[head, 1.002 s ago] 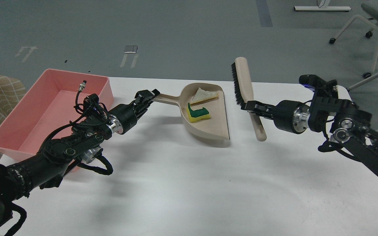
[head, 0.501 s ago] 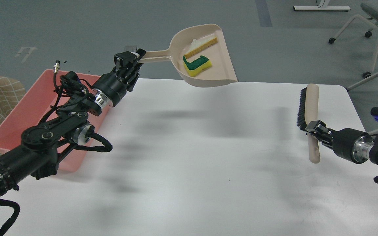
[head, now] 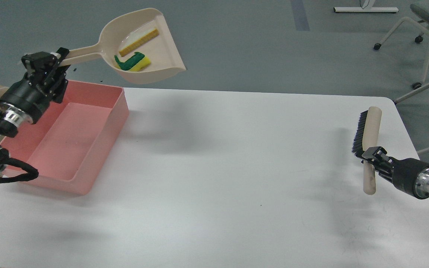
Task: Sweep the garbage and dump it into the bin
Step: 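Lift the loaded dustpan with the left gripper over the pink bin, then tilt the dustpan with the left gripper to dump debris into the bin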
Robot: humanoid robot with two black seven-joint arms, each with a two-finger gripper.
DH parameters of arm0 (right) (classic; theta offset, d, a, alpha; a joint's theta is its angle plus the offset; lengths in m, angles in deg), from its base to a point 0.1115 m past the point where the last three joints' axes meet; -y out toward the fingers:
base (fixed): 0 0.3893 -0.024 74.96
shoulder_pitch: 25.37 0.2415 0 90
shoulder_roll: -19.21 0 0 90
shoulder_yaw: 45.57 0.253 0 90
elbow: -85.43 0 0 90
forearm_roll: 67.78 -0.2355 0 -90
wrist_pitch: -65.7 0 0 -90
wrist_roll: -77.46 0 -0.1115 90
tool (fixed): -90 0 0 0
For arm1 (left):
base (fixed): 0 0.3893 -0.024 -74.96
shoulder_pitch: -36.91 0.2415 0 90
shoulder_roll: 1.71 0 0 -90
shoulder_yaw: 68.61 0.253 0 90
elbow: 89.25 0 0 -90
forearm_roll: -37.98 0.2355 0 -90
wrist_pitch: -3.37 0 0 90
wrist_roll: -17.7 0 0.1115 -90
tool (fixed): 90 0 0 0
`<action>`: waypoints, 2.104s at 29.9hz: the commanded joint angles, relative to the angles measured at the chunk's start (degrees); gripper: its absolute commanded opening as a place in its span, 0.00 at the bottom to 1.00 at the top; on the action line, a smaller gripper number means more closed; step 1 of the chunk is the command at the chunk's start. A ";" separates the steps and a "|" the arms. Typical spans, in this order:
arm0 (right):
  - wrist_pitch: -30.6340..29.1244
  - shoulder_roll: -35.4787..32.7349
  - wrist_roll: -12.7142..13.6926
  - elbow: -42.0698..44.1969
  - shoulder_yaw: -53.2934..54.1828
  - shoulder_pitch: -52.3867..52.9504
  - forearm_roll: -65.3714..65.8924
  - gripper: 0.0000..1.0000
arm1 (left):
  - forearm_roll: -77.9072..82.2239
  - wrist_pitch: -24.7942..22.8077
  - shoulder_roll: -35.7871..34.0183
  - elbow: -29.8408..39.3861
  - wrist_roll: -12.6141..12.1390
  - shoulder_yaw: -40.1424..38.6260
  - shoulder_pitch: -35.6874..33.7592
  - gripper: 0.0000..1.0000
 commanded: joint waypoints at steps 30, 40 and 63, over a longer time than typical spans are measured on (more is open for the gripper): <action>0.01 0.63 -3.60 0.38 5.28 -2.88 -0.20 0.00 | 12.26 -11.35 -27.20 -6.26 0.02 -3.88 11.80 0.00; 0.01 0.81 -5.18 -0.23 5.63 -3.58 -0.20 0.00 | 21.48 -11.35 -34.23 -5.47 0.02 -4.32 10.39 0.00; 0.01 0.90 -6.85 -0.76 8.88 -5.61 -0.20 0.00 | 33.90 -16.23 -34.86 5.70 0.02 -4.85 -19.21 0.00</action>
